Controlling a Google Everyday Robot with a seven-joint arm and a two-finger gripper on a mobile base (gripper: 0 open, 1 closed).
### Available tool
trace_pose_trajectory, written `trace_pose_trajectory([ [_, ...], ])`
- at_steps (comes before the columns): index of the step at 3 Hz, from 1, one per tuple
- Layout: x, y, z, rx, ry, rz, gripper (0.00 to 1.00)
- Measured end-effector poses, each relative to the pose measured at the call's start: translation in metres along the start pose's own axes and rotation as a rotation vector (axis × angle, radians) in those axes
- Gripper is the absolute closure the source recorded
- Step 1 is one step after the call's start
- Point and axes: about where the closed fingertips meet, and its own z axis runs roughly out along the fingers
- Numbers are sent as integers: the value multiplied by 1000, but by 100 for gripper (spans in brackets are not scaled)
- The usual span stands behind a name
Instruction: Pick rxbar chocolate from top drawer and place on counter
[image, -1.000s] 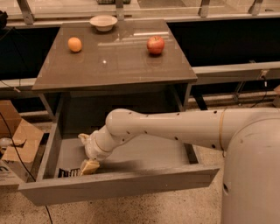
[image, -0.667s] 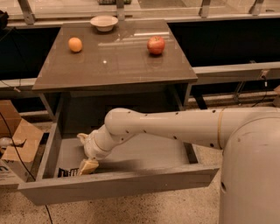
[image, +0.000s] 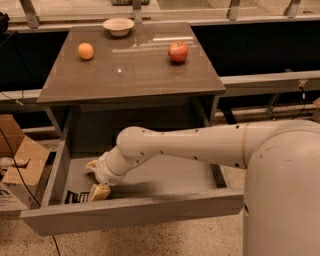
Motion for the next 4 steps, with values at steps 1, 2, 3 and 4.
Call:
trace_pose_trajectory([
  [1, 3, 0, 11, 17, 6, 14, 46],
  [2, -1, 0, 6, 17, 6, 14, 77],
  [3, -3, 1, 5, 17, 6, 14, 99],
  [4, -5, -10, 8, 74, -18, 25, 100],
])
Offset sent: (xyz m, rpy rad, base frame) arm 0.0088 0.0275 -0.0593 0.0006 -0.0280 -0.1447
